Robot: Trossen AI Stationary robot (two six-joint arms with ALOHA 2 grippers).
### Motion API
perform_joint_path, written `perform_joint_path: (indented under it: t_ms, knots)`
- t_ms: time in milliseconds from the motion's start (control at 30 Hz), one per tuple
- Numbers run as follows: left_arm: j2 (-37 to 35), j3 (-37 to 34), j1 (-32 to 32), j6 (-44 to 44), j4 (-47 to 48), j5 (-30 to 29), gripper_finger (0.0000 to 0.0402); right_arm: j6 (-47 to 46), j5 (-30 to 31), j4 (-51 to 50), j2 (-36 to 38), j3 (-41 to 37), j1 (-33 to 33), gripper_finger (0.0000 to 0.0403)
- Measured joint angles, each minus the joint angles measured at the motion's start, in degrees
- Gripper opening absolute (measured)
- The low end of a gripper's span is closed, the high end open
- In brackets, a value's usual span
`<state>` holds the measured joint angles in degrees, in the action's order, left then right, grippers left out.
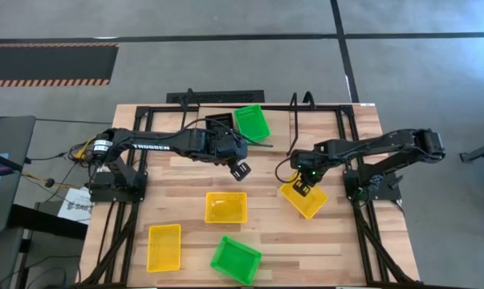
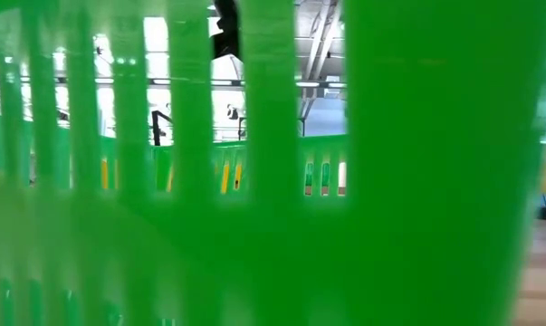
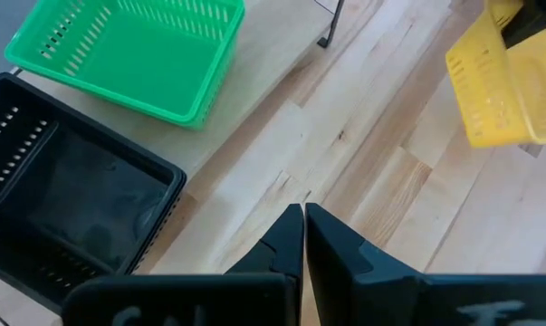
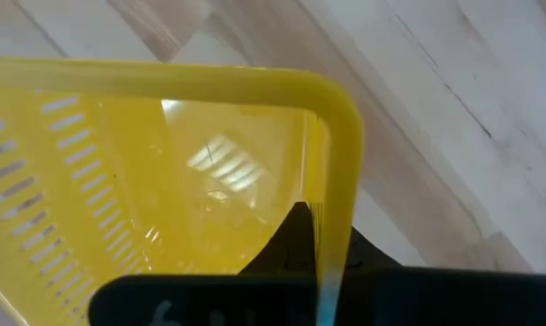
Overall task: Stack baskets on shelf by color
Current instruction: Move the top right yellow bin to the center of the table
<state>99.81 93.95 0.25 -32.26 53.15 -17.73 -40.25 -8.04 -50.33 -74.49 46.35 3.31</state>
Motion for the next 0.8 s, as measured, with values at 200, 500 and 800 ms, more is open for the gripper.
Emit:
perform_joint_path:
  t_ms: [200, 500, 800]
  knots:
    - [0.0, 0.0, 0.0, -0.1, -0.2, 0.6, 0.0000, 0.0, -0.2, 3.8, -6.5, 0.0, 0.0, 0.0001]
    - [0.0, 0.0, 0.0, -0.1, -0.1, 0.8, 0.0000, 0.2, -5.6, 14.7, -13.8, 0.0, -0.3, 0.0001]
    - [0.0, 0.0, 0.0, -0.1, -0.1, 1.6, 0.0000, 2.2, -5.6, 14.5, -11.8, 0.0, -0.7, 0.0045]
